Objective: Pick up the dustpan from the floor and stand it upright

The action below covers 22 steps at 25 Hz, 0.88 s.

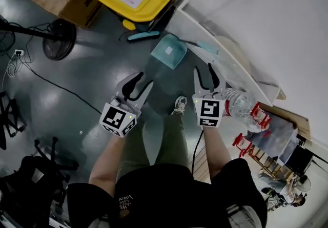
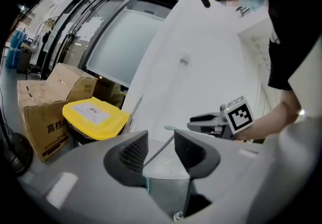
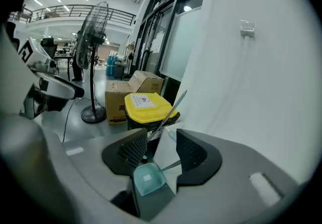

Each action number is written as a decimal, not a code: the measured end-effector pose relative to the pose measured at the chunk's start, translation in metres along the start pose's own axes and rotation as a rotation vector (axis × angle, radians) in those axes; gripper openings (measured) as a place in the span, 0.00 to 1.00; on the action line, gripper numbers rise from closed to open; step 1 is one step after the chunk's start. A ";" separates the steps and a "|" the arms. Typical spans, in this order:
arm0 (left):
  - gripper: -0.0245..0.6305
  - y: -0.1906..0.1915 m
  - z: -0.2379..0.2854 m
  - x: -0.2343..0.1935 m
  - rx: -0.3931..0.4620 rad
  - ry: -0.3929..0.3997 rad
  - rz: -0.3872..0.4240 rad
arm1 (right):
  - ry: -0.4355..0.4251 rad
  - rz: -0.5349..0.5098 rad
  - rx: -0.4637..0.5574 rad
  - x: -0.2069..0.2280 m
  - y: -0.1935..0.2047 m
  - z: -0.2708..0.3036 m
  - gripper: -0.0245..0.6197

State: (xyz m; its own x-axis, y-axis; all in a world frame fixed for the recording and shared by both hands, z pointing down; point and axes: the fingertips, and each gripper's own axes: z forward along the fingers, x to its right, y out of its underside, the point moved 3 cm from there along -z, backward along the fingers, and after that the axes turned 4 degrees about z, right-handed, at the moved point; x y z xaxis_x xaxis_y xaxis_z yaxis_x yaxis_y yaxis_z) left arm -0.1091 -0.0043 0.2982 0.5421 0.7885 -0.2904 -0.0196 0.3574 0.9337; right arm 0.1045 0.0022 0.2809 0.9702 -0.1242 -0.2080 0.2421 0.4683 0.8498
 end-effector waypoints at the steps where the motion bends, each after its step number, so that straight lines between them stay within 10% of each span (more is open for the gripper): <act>1: 0.30 -0.005 -0.002 0.004 0.000 0.006 0.002 | 0.002 0.017 0.007 -0.002 -0.003 -0.009 0.28; 13: 0.30 -0.061 -0.035 0.048 -0.015 0.090 0.065 | 0.043 0.365 0.078 -0.009 -0.032 -0.112 0.28; 22: 0.30 -0.111 -0.073 0.068 0.047 0.131 0.118 | 0.055 0.360 0.175 -0.030 -0.079 -0.167 0.17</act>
State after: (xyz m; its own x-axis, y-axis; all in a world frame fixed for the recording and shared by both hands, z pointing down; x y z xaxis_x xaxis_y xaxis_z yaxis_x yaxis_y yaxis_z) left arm -0.1319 0.0459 0.1593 0.4244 0.8831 -0.2003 -0.0359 0.2374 0.9708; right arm 0.0576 0.1157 0.1393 0.9929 0.0698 0.0965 -0.1138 0.3165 0.9417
